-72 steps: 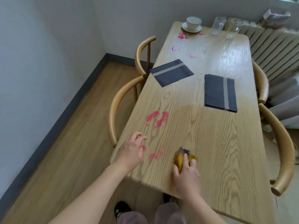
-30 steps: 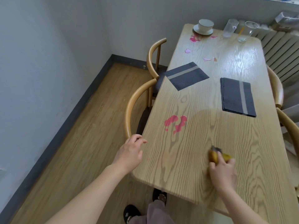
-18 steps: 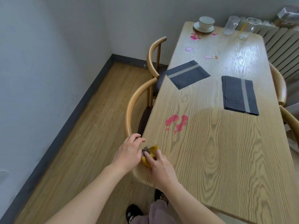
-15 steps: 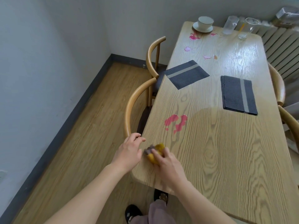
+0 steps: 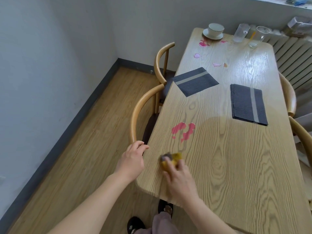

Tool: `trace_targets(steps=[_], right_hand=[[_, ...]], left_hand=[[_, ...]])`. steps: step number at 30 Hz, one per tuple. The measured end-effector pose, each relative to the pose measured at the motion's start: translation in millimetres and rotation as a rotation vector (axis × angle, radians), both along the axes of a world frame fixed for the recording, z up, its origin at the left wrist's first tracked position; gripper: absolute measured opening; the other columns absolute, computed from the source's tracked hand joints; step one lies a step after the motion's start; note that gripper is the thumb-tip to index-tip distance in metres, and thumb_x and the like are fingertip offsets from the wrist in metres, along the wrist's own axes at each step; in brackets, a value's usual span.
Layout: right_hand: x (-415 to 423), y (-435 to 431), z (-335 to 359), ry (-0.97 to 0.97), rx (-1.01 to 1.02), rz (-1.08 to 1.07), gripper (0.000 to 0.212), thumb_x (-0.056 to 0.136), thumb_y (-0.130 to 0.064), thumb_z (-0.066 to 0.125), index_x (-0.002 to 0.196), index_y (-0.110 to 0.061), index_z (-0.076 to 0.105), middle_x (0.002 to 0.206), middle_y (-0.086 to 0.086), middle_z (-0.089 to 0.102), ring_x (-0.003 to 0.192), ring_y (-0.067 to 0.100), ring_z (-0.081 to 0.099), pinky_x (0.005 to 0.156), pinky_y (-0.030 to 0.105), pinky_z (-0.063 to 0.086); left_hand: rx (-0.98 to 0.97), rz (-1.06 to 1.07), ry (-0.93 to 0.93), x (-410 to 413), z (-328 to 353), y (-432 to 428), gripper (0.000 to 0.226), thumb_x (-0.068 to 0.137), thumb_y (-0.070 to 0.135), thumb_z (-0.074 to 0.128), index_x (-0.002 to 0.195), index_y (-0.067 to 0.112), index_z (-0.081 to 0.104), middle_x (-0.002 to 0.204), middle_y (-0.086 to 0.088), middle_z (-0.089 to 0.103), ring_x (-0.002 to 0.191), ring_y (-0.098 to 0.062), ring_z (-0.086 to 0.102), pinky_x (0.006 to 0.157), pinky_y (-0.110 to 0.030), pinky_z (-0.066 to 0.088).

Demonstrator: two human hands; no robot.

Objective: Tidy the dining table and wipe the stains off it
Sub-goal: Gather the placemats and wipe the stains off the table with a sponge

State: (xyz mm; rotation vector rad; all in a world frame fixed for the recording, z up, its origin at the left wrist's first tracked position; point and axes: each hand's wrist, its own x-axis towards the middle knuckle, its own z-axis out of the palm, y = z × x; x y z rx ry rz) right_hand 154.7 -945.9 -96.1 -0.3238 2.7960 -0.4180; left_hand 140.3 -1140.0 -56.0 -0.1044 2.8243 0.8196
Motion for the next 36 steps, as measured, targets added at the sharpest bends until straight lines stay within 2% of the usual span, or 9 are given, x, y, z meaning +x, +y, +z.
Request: trace_targets(steps=[3, 6, 14, 17, 22, 26, 28, 32, 36], right_hand=[[-2.2, -17.8, -3.2, 0.014, 0.032, 0.169, 0.048, 0.102, -0.039, 0.029, 0.149, -0.038, 0.018, 0.139, 0.006, 0.031, 0.114, 0.023, 0.043, 0.086, 0.031, 0.049], [-16.5, 11.7, -6.0, 0.085, 0.079, 0.088, 0.052, 0.100, -0.031, 0.041, 0.149, -0.037, 0.022, 0.141, 0.006, 0.031, 0.115, 0.021, 0.045, 0.087, 0.030, 0.050], [-70.6, 145.9, -5.3, 0.036, 0.042, -0.713, 0.045, 0.099, -0.032, 0.041, 0.143, -0.021, 0.043, 0.120, 0.015, 0.037, 0.098, 0.037, 0.052, 0.089, 0.044, 0.045], [-76.1, 108.8, 1.4, 0.090, 0.023, -0.547, 0.044, 0.098, -0.030, 0.043, 0.142, -0.024, 0.042, 0.121, 0.011, 0.038, 0.099, 0.031, 0.052, 0.086, 0.041, 0.048], [-74.3, -6.5, -6.3, 0.047, 0.024, 0.131, 0.058, 0.095, -0.017, 0.049, 0.147, -0.029, 0.027, 0.138, 0.011, 0.035, 0.113, 0.029, 0.048, 0.084, 0.037, 0.053], [-103.2, -7.2, -16.4, 0.126, 0.047, 0.193, 0.057, 0.084, -0.024, 0.068, 0.136, -0.028, 0.047, 0.123, 0.011, 0.051, 0.094, 0.028, 0.059, 0.063, 0.035, 0.058], [-120.2, 22.1, -20.5, 0.142, 0.050, 0.085, 0.057, 0.081, -0.024, 0.072, 0.134, -0.029, 0.051, 0.122, 0.011, 0.053, 0.096, 0.029, 0.060, 0.061, 0.035, 0.058], [-136.4, 101.4, -19.8, 0.158, 0.061, -0.228, 0.050, 0.093, -0.024, 0.057, 0.141, -0.032, 0.045, 0.125, 0.010, 0.049, 0.101, 0.030, 0.056, 0.071, 0.039, 0.055], [-150.8, 148.2, -11.7, 0.136, 0.030, -0.706, 0.047, 0.096, -0.031, 0.048, 0.142, -0.023, 0.046, 0.113, 0.013, 0.042, 0.086, 0.031, 0.052, 0.076, 0.040, 0.047]], left_hand=[[-0.020, -0.003, 0.024, -1.5, 1.6, -1.8, 0.043, 0.095, 0.008, 0.041, 0.135, 0.021, 0.047, 0.143, 0.007, 0.037, 0.134, -0.013, 0.034, 0.106, -0.030, 0.037], [0.003, -0.011, 0.031, -6.0, 2.4, -2.9, 0.043, 0.096, 0.008, 0.041, 0.137, 0.020, 0.046, 0.144, 0.006, 0.037, 0.135, -0.013, 0.033, 0.108, -0.029, 0.035], [0.018, -0.064, 0.027, -32.6, 2.4, 3.6, 0.043, 0.096, 0.009, 0.042, 0.137, 0.022, 0.045, 0.143, 0.009, 0.036, 0.135, -0.009, 0.033, 0.107, -0.027, 0.034], [0.006, -0.064, 0.028, -51.9, 2.7, 4.8, 0.044, 0.095, 0.009, 0.042, 0.137, 0.022, 0.045, 0.143, 0.009, 0.036, 0.133, -0.010, 0.034, 0.105, -0.025, 0.034], [-0.022, -0.083, 0.039, -90.8, 5.8, 9.6, 0.044, 0.094, 0.009, 0.043, 0.136, 0.021, 0.047, 0.142, 0.007, 0.037, 0.133, -0.012, 0.034, 0.102, -0.027, 0.037], [-0.039, -0.092, 0.035, -113.4, 7.7, 8.8, 0.043, 0.094, 0.010, 0.043, 0.135, 0.021, 0.047, 0.143, 0.006, 0.037, 0.133, -0.012, 0.035, 0.103, -0.029, 0.037], [-0.030, -0.095, 0.007, -123.1, 4.6, 7.2, 0.043, 0.095, 0.010, 0.043, 0.136, 0.022, 0.047, 0.144, 0.007, 0.036, 0.133, -0.012, 0.035, 0.103, -0.029, 0.038], [-0.014, -0.093, -0.002, -130.9, 0.3, 8.6, 0.042, 0.096, 0.011, 0.042, 0.137, 0.021, 0.046, 0.144, 0.008, 0.036, 0.133, -0.009, 0.035, 0.102, -0.024, 0.036], [-0.005, -0.106, -0.005, -140.6, -2.2, 12.8, 0.042, 0.097, 0.010, 0.041, 0.137, 0.021, 0.046, 0.143, 0.007, 0.037, 0.133, -0.010, 0.035, 0.102, -0.024, 0.036]])
